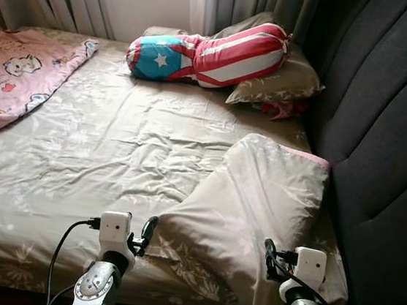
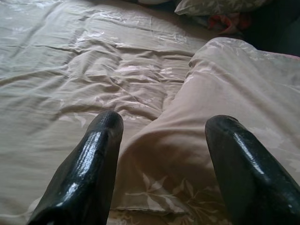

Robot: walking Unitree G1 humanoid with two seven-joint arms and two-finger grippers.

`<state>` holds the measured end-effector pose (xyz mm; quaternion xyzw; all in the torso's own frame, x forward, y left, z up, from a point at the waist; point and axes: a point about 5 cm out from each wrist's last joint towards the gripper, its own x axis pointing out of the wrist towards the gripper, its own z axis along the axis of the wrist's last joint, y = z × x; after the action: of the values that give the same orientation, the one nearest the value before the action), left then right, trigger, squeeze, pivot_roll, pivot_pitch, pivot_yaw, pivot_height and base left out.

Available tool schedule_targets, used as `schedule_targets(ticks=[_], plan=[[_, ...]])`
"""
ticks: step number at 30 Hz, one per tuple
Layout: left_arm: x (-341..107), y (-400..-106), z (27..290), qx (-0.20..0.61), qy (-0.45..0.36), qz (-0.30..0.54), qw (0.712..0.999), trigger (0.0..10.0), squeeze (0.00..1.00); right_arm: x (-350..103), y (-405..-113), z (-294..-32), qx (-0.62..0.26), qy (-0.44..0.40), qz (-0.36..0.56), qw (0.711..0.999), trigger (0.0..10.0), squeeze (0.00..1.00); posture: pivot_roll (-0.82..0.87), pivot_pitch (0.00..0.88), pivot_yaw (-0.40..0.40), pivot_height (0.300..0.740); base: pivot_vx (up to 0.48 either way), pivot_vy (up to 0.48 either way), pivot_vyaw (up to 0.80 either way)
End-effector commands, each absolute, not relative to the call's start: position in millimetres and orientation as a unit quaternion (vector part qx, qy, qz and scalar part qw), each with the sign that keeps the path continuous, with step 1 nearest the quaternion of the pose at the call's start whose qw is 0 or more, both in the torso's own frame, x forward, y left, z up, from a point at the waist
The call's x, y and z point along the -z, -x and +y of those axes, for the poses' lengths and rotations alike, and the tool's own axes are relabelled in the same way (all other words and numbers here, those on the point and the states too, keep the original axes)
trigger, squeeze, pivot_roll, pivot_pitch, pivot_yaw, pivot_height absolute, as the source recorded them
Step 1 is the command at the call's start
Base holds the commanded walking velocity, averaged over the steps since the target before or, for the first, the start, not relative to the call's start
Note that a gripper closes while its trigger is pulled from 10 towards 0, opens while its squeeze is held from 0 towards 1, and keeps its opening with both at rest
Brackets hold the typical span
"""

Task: Clean up the room

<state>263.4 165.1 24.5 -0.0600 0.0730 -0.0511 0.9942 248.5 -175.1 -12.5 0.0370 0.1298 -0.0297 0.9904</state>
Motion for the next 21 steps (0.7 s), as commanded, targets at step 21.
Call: schedule_targets(ticks=[21], plan=[[-21.8, -264.9, 167.3, 0.048, 0.061, 0.083, 0.994, 10.0, 0.0, 11.6, -253.1, -168.5, 0.018, -0.035, 0.135, 0.99, 10.0, 0.0, -0.03, 0.064, -0.076, 0.665, 0.0, 0.0, 0.0]])
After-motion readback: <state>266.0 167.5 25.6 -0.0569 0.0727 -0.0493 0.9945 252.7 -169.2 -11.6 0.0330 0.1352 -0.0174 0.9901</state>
